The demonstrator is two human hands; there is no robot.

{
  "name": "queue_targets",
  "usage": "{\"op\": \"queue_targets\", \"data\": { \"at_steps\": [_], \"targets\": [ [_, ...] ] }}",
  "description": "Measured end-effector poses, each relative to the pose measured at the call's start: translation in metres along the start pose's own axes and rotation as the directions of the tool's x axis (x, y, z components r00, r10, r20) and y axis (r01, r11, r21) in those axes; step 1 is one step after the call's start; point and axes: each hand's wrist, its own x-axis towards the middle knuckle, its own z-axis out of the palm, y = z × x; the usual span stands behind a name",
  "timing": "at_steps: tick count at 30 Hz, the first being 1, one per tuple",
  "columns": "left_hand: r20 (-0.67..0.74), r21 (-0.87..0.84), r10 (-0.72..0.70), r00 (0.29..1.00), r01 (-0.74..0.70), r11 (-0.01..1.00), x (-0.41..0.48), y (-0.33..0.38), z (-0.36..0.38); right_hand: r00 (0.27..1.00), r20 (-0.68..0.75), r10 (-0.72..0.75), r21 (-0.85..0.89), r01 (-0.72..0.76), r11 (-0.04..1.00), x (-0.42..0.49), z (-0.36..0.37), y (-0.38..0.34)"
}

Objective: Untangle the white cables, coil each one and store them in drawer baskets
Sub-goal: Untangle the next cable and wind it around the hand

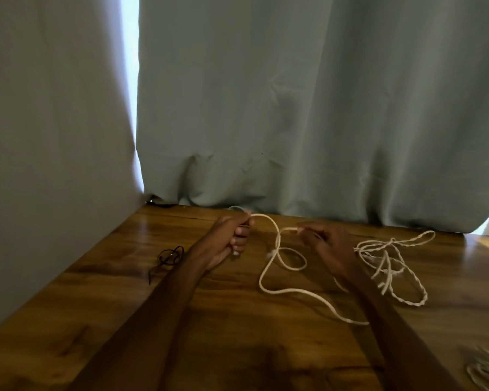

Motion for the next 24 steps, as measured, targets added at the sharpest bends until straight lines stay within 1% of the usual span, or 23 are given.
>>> {"op": "queue_targets", "data": {
  "at_steps": [2, 3, 5, 6, 7, 8, 10, 11, 12, 13, 14, 15, 17, 19, 21, 22, 23, 24],
  "targets": [
    [-0.009, -0.172, -0.033, 0.999, 0.031, 0.985, 0.003, 0.003, -0.002, 0.978, 0.19, 0.089, 0.166, -0.121, 0.979, -0.006, 0.001, -0.007],
    [-0.007, -0.209, -0.041, 0.999, 0.039, 0.977, 0.004, 0.003, -0.002, 0.958, 0.274, 0.086, 0.225, -0.151, 0.963, -0.008, 0.0, -0.011],
    [-0.009, -0.192, -0.042, 0.999, 0.04, 0.981, 0.005, 0.001, 0.0, 0.913, 0.402, 0.069, 0.31, -0.207, 0.928, -0.009, -0.003, -0.018],
    [-0.011, -0.15, -0.04, 0.999, 0.038, 0.988, 0.005, 0.0, 0.003, 0.901, 0.422, 0.103, 0.312, -0.251, 0.916, -0.009, -0.001, -0.018],
    [-0.01, -0.099, -0.041, 0.999, 0.04, 0.994, 0.004, -0.001, 0.005, 0.905, 0.398, 0.151, 0.282, -0.277, 0.918, -0.009, 0.002, -0.018],
    [-0.002, -0.051, -0.049, 0.999, 0.049, 0.997, 0.003, -0.002, 0.008, 0.926, 0.329, 0.185, 0.233, -0.269, 0.935, -0.006, 0.005, -0.014],
    [0.048, -0.006, -0.094, 0.994, 0.094, 0.996, -0.001, -0.002, 0.015, 0.968, 0.13, 0.214, 0.154, -0.233, 0.96, 0.0, 0.011, -0.002],
    [0.088, -0.015, -0.118, 0.989, 0.119, 0.993, -0.003, -0.003, 0.018, 0.97, 0.063, 0.235, 0.165, -0.242, 0.956, 0.001, 0.014, 0.003],
    [0.125, -0.041, -0.129, 0.984, 0.135, 0.99, -0.004, -0.003, 0.021, 0.963, 0.055, 0.264, 0.183, -0.269, 0.946, 0.002, 0.017, 0.006],
    [0.155, -0.084, -0.127, 0.98, 0.141, 0.986, -0.005, -0.003, 0.024, 0.956, 0.097, 0.276, 0.195, -0.29, 0.937, 0.001, 0.021, 0.007],
    [0.173, -0.141, -0.114, 0.978, 0.139, 0.98, -0.005, -0.003, 0.027, 0.945, 0.172, 0.278, 0.22, -0.312, 0.925, -0.002, 0.025, 0.006],
    [0.188, -0.209, -0.096, 0.977, 0.136, 0.968, -0.006, -0.002, 0.029, 0.929, 0.25, 0.274, 0.28, -0.34, 0.898, -0.006, 0.03, 0.004],
    [0.22, -0.357, -0.064, 0.973, 0.141, 0.923, -0.008, 0.002, 0.031, 0.912, 0.31, 0.269, 0.409, -0.383, 0.828, -0.006, 0.034, 0.001],
    [0.248, -0.467, -0.042, 0.968, 0.157, 0.87, -0.01, 0.007, 0.029, 0.892, 0.342, 0.297, 0.527, -0.444, 0.725, -0.002, 0.03, -0.004],
    [0.277, -0.532, -0.019, 0.961, 0.17, 0.83, -0.01, 0.01, 0.025, 0.85, 0.42, 0.317, 0.605, -0.523, 0.6, 0.0, 0.024, -0.006],
    [0.3, -0.559, 0.0, 0.954, 0.175, 0.81, -0.009, 0.01, 0.025, 0.83, 0.466, 0.307, 0.584, -0.549, 0.598, -0.001, 0.022, -0.008],
    [0.319, -0.582, 0.023, 0.947, 0.177, 0.793, -0.008, 0.01, 0.025, 0.81, 0.512, 0.287, 0.527, -0.56, 0.639, -0.005, 0.021, -0.01],
    [0.332, -0.604, 0.045, 0.942, 0.176, 0.777, -0.006, 0.009, 0.026, 0.789, 0.551, 0.27, 0.448, -0.553, 0.703, -0.01, 0.022, -0.012]
  ]
}}
